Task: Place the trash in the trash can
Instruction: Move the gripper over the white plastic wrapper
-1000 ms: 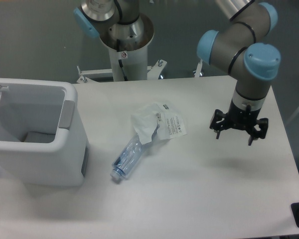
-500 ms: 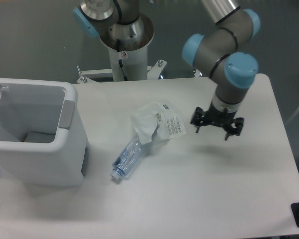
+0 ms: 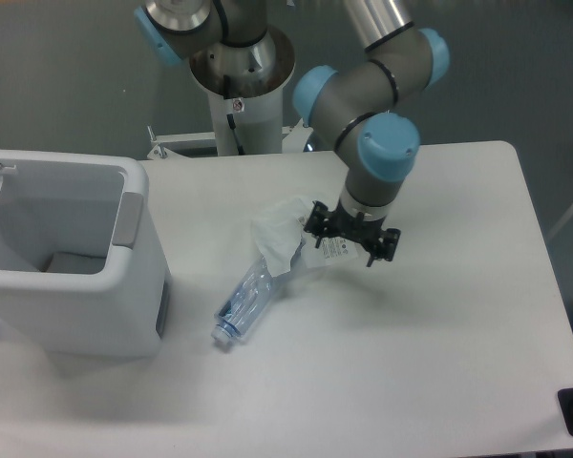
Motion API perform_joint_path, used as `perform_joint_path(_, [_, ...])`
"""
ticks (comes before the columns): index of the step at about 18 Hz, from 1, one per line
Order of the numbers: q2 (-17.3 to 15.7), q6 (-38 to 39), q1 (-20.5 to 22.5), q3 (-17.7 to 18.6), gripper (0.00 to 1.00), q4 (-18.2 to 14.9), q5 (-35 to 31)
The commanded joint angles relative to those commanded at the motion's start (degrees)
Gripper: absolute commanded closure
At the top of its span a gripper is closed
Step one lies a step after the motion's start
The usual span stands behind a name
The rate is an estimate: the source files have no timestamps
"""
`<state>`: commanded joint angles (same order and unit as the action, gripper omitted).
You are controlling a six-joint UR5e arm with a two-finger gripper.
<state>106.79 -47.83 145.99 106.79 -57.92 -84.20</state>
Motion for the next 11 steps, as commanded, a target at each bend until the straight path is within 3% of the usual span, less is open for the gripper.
perform_joint_path(11, [0.18,13.81,-4.75,-0.62,0.0,0.09,0.0])
